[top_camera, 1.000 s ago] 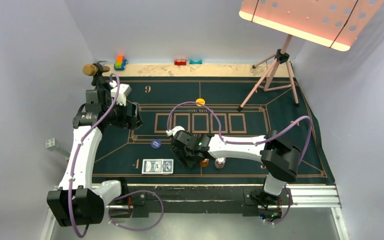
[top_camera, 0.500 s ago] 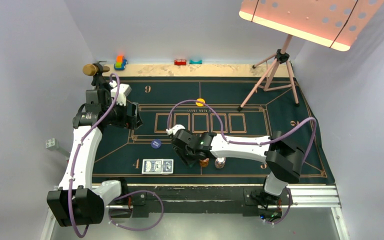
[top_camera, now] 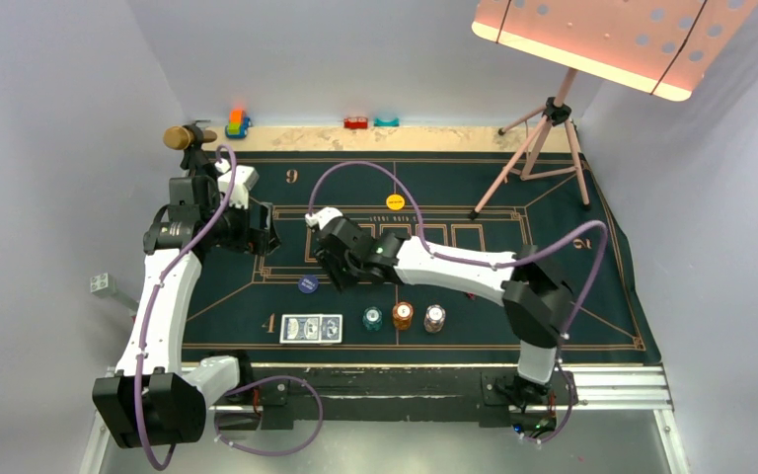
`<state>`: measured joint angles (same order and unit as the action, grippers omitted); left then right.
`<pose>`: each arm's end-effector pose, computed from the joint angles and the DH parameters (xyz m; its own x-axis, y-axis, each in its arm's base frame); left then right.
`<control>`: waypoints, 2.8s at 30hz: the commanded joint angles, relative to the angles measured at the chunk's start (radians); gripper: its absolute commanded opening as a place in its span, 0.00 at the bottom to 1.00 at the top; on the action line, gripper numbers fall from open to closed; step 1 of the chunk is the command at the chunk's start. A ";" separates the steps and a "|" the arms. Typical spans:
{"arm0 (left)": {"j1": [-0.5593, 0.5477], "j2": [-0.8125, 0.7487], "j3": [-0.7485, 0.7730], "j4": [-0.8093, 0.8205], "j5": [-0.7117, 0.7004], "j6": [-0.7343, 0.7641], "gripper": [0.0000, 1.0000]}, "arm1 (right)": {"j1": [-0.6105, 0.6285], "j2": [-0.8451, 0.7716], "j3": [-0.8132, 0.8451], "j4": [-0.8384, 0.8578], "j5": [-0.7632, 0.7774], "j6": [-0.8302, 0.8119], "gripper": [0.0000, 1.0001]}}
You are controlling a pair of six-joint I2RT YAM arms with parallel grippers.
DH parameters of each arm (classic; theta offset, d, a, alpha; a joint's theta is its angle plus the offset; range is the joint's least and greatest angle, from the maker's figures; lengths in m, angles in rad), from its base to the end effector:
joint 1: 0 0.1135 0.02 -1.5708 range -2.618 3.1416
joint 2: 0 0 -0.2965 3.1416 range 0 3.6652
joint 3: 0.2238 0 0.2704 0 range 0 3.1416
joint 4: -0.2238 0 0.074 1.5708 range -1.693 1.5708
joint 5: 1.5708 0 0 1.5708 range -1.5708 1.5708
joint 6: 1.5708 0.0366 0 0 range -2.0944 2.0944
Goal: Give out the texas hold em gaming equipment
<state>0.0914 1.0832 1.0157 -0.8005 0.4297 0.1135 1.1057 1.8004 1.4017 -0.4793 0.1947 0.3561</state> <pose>0.2180 0.0047 0.3357 -0.7340 0.0361 -0.6782 0.2701 0.9318 -0.2426 0.1965 0.3757 0.2706 -0.6098 -0.4527 -0.6505 -0.6496 0.7557 0.0831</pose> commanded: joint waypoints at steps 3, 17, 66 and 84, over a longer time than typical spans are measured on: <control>0.009 -0.015 0.005 0.037 -0.055 -0.033 1.00 | -0.065 0.191 0.170 0.081 -0.033 -0.053 0.20; 0.010 -0.013 0.004 0.030 -0.014 -0.030 1.00 | -0.089 0.399 0.331 0.125 -0.070 -0.054 0.21; 0.012 -0.028 -0.010 0.033 0.000 -0.020 1.00 | 0.018 -0.103 -0.260 0.018 -0.079 0.011 0.84; 0.013 -0.028 -0.006 0.031 -0.004 -0.021 1.00 | 0.025 -0.127 -0.291 0.020 -0.098 -0.002 0.65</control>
<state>0.0978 1.0729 1.0065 -0.7933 0.4152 0.0971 1.1259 1.7119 1.0939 -0.4740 0.1085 0.3576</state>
